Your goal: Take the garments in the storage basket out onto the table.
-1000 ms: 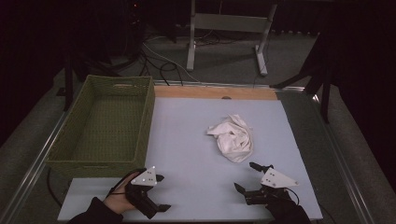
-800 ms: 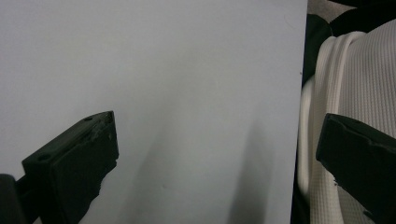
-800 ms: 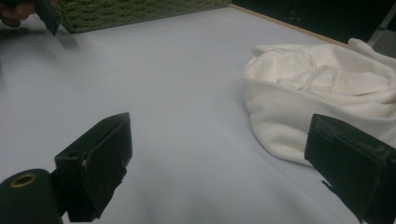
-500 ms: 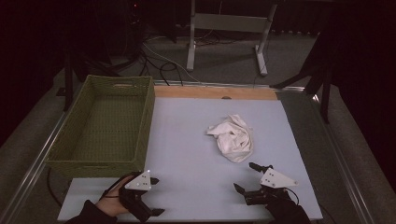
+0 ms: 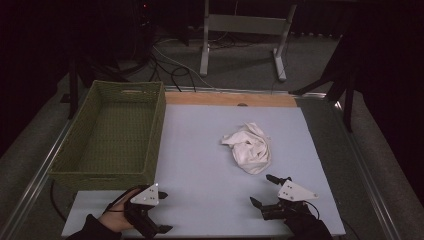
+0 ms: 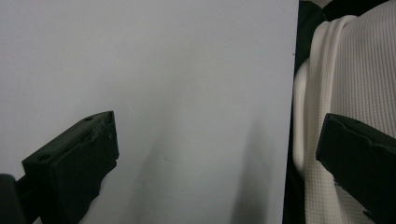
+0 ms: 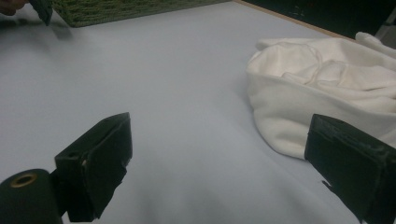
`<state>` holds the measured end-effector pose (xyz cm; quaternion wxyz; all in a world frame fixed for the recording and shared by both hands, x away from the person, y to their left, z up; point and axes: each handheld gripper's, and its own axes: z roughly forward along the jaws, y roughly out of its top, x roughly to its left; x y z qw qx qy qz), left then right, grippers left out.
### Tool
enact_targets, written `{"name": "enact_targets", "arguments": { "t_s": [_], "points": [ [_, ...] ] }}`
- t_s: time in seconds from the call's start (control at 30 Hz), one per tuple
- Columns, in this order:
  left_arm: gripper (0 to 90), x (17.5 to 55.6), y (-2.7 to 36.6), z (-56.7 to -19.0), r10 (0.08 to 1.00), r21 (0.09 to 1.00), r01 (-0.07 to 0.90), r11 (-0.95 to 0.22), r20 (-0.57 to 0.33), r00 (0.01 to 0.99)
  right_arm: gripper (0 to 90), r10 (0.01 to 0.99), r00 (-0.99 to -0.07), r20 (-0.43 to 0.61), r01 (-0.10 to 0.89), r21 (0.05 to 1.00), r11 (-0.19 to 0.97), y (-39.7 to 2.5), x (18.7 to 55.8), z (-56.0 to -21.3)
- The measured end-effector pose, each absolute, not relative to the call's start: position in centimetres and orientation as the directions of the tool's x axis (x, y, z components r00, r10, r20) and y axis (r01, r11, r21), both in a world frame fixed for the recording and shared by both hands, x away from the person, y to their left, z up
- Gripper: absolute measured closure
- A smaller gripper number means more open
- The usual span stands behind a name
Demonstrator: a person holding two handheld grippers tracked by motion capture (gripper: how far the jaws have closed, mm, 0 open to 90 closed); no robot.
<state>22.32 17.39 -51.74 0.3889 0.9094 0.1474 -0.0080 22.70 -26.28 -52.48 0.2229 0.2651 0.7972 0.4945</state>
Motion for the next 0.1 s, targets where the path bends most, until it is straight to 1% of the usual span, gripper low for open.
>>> {"name": "enact_targets", "arguments": {
  "t_s": [0.1],
  "points": [
    [0.3,22.23,17.27,-51.61,0.251,0.706,0.267,-0.656,-0.131,0.959,7.6,0.641,-0.761,-0.095,0.200,0.906,0.372,-26.25,22.70,-52.49]
  ]
}}
